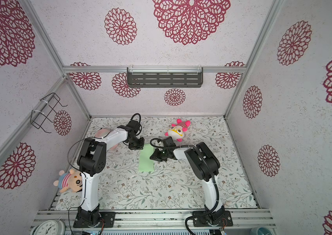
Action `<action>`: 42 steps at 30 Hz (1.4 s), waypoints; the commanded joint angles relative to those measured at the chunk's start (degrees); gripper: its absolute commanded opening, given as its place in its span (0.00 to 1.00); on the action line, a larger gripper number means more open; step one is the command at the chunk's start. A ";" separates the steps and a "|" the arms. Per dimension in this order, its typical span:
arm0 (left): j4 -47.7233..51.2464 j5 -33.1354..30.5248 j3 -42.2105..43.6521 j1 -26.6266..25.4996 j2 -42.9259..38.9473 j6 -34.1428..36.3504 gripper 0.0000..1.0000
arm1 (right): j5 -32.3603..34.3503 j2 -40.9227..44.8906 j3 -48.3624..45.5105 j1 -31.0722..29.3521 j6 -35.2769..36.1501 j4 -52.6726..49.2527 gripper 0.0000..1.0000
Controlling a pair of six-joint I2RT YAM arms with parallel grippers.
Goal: Fold a paper plane with a square sheet of paper (pick it up from the middle)
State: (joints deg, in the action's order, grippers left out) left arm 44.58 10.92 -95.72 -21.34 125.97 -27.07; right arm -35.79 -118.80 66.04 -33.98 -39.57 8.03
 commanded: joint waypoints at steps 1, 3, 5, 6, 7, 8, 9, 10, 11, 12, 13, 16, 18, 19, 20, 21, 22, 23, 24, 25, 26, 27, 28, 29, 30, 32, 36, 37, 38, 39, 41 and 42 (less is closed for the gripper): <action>1.41 -2.92 -2.48 0.11 2.93 0.76 0.00 | 11.71 -5.30 -3.97 -0.04 0.98 -11.02 0.16; 1.51 -3.05 -3.17 0.24 3.76 0.88 0.00 | 11.65 -5.28 -3.99 -0.04 0.99 -11.01 0.16; 1.93 -3.75 -4.30 0.26 4.57 0.88 0.00 | 11.63 -5.30 -3.99 -0.06 1.05 -11.02 0.16; 1.96 -4.32 -4.53 0.25 4.82 0.88 0.00 | 11.62 -5.36 -3.99 -0.04 1.02 -11.02 0.16; 2.15 -4.98 -4.83 0.30 4.94 0.89 0.00 | 11.54 -5.36 -4.07 -0.04 1.04 -11.02 0.16; 2.09 -5.68 -4.99 0.34 5.07 0.98 0.00 | 11.59 -5.34 -4.15 -0.04 1.02 -10.94 0.17; 2.11 -6.17 -5.04 0.35 5.17 0.97 0.00 | 11.58 -5.32 -4.25 -0.04 0.99 -10.85 0.16; 2.28 -6.82 -5.25 0.43 5.32 0.97 0.00 | 11.54 -5.30 -4.34 -0.04 0.97 -10.84 0.17; 2.47 -7.51 -5.58 0.45 5.51 0.97 0.00 | 11.58 -5.35 -4.41 -0.04 0.98 -10.77 0.17; 2.85 -8.23 -5.82 0.52 5.68 1.12 0.00 | 11.70 -5.29 -4.47 -0.04 0.94 -10.71 0.17; 3.27 -8.91 -6.26 0.64 5.83 1.27 0.00 | 11.79 -5.30 -4.56 -0.05 0.98 -10.67 0.17; 3.73 -10.56 -7.08 0.99 6.11 1.54 0.00 | 11.86 -5.38 -4.69 -0.04 0.94 -10.58 0.16; 3.78 -10.33 -7.79 1.29 6.04 1.49 0.00 | 11.86 -5.36 -4.69 -0.04 0.96 -10.58 0.17; 3.98 -10.30 -8.28 1.41 5.84 1.42 0.00 | 11.86 -5.32 -4.69 -0.04 0.96 -10.54 0.17; 4.33 -10.21 -8.77 1.45 5.71 1.41 0.00 | 11.88 -5.22 -4.69 -0.04 0.93 -10.47 0.16; 4.48 -10.21 -8.87 1.51 5.37 1.41 0.00 | 11.83 -5.12 -4.69 -0.04 0.98 -10.49 0.16; 4.75 -10.06 -8.87 1.56 4.81 1.09 0.00 | 11.78 -5.04 -4.62 -0.04 0.98 -10.49 0.16; 5.03 -9.74 -8.65 1.57 3.91 0.61 0.01 | 11.69 -4.88 -4.52 -0.04 1.03 -10.49 0.17; 4.89 -9.31 -7.81 1.57 2.88 0.12 0.01 | 11.54 -4.65 -4.43 -0.08 1.16 -10.48 0.17; 4.39 -8.73 -6.18 1.52 1.24 -1.04 0.03 | 11.27 -4.31 -4.34 -0.06 1.16 -10.21 0.17; 3.36 -7.62 -3.83 1.51 -0.83 -2.43 0.05 | 10.99 -3.89 -4.09 0.01 1.21 -9.93 0.17; 2.26 -6.60 -1.14 1.56 -2.69 -3.86 0.08 | 10.57 -3.36 -3.65 0.05 1.21 -9.83 0.17; 1.02 -5.62 2.00 1.56 -5.03 -5.65 0.11 | 10.12 -2.68 -3.22 0.01 1.17 -9.43 0.19; -0.33 -4.59 5.29 1.50 -7.42 -7.51 0.13 | 9.46 -2.01 -2.59 0.05 1.09 -8.85 0.20; -1.66 -3.70 8.40 1.57 -9.39 -9.17 0.16 | 8.99 -1.28 -2.02 0.05 1.00 -8.45 0.22; -5.04 -1.18 15.28 1.39 -14.82 -13.26 0.22 | 7.74 0.13 -0.37 0.05 1.07 -7.73 0.26; -11.60 3.60 25.78 1.09 -22.32 -19.65 0.31 | 4.69 2.26 3.34 0.14 1.36 -7.04 0.32; -13.15 4.20 27.87 0.91 -23.83 -21.22 0.34 | 4.15 3.06 3.79 0.14 1.43 -6.53 0.34; -14.45 4.68 29.84 0.70 -25.17 -22.66 0.36 | 3.46 3.88 4.03 0.14 1.44 -6.05 0.35; -15.56 4.96 31.29 0.43 -26.01 -23.66 0.39 | 3.21 4.61 4.24 0.14 1.60 -5.80 0.37; -17.26 5.17 33.92 -0.21 -27.24 -25.49 0.45 | 3.10 6.61 4.14 0.31 1.54 -5.12 0.39; -17.66 5.13 34.68 -0.51 -27.36 -25.94 0.47 | 3.13 7.32 4.18 0.39 1.54 -4.85 0.40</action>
State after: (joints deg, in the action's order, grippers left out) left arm 32.25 14.33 -63.20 -20.93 99.70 -47.62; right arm -33.26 -116.60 69.12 -34.04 -39.00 3.86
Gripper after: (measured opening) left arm 0.459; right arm 0.395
